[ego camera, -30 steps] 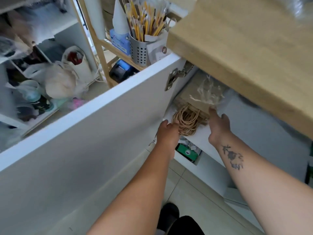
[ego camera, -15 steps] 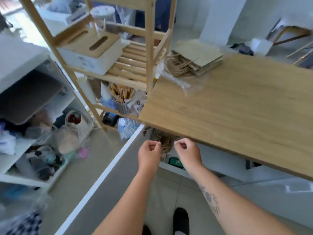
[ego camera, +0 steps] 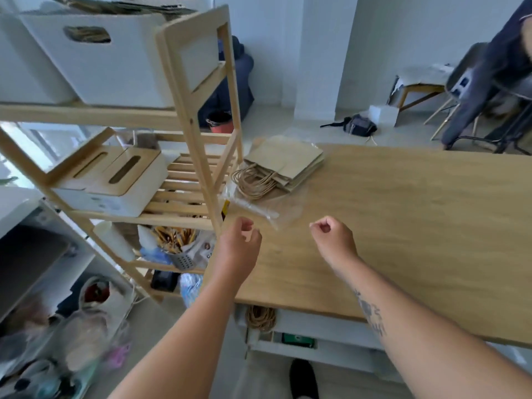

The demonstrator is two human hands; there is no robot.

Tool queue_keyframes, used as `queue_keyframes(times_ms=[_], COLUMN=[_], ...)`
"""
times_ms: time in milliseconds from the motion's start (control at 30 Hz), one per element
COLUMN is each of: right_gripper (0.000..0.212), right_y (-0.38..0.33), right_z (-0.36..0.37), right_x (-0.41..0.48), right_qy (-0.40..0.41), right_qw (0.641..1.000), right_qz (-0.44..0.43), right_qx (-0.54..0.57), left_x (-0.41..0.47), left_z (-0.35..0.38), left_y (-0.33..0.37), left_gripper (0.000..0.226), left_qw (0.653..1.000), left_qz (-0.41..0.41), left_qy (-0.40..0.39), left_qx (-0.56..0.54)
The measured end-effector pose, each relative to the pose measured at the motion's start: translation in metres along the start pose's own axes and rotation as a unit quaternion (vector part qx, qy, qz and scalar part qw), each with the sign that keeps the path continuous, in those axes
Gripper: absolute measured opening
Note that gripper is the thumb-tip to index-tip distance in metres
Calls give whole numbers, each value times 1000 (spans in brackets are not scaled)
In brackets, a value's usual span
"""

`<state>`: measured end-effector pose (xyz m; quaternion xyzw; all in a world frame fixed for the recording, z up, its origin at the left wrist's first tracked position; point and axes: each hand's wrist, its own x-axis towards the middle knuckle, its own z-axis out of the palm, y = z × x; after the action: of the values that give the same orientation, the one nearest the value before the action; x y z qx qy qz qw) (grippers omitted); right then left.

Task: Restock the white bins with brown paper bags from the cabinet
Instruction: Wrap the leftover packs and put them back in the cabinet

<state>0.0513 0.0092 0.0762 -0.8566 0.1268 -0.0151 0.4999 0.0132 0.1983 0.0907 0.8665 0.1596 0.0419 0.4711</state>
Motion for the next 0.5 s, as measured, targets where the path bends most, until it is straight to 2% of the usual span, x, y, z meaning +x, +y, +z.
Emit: queue_keyframes(times_ms=[100,300,433,500], right_gripper=[17,8,13,24], right_y=[-3,-6,-12,-11], right_z=[0,7,8,14], right_x=[69,217,294,326], right_qy=[-4,-1,6,9], right_qw=[1000,1000,998,998], right_qz=[5,18,45,59], right_qx=[8,21,38,28], left_x=[57,174,237,272], left_z=[18,66,93,101], left_y=[16,54,70,75], left_gripper=[32,41,49,54], left_qw=[998,987,973,966], left_qz=[42,84,113,105], left_qy=[9,2,-29,-37], left_qx=[48,138,199,233])
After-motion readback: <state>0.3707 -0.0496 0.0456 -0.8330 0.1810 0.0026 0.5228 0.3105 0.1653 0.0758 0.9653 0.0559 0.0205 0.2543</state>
